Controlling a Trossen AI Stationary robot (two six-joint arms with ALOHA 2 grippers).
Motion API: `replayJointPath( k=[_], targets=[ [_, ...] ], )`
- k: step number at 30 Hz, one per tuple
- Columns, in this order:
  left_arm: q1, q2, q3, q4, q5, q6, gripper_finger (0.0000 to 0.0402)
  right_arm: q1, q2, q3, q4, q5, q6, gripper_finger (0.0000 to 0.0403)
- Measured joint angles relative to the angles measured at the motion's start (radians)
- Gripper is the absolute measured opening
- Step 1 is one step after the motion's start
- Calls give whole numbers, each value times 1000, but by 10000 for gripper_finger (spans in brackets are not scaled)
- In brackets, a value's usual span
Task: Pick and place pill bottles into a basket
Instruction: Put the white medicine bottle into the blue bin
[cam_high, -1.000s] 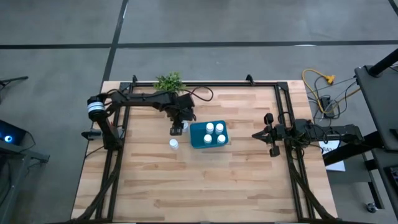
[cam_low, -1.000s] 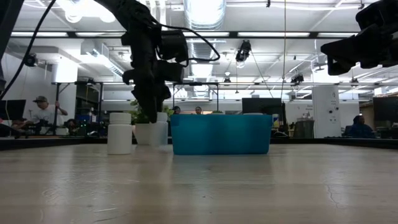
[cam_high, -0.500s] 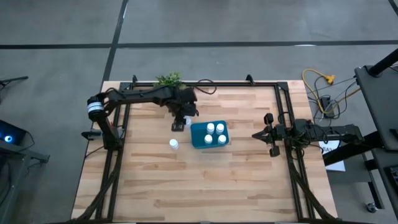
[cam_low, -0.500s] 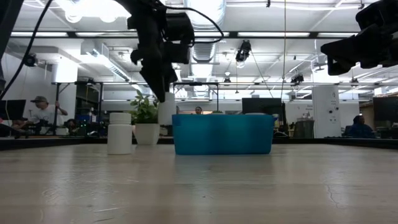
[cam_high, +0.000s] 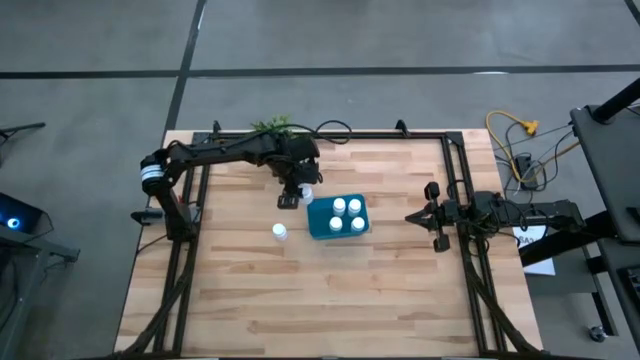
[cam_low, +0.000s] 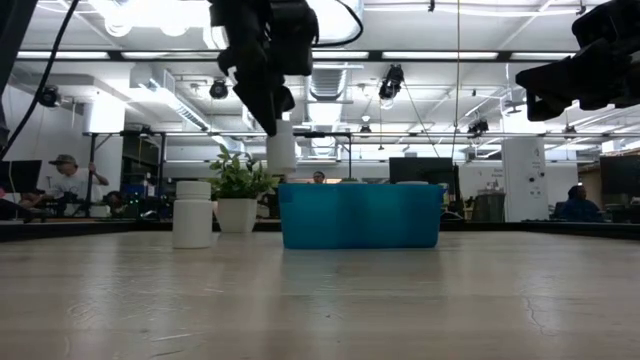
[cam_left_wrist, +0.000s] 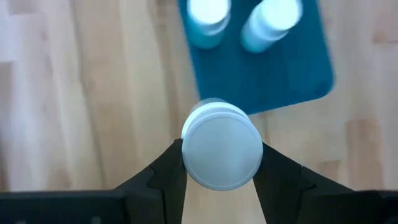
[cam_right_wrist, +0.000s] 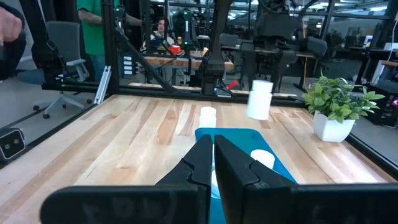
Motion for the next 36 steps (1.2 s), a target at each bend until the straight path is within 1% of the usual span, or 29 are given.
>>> replayJointPath(
  k=[4, 9, 14, 23, 25, 33, 36],
  targets=[
    [-16, 0, 7, 7, 47, 14, 138, 0, 0, 0, 0, 0, 0, 9],
    [-40, 2, 7, 24, 62, 15, 138, 0, 0, 0, 0, 0, 0, 9],
    [-52, 2, 7, 55, 113, 23, 138, 0, 0, 0, 0, 0, 0, 9],
    [-57, 5, -13, 123, 114, 27, 138, 0, 0, 0, 0, 0, 0, 9],
    [-63, 24, -13, 138, 114, 36, 138, 0, 0, 0, 0, 0, 0, 9],
    [-66, 127, 6, 100, 114, 55, 138, 0, 0, 0, 0, 0, 0, 9],
    [-66, 135, 16, 104, 113, 60, 138, 0, 0, 0, 0, 0, 0, 9]
  ],
)
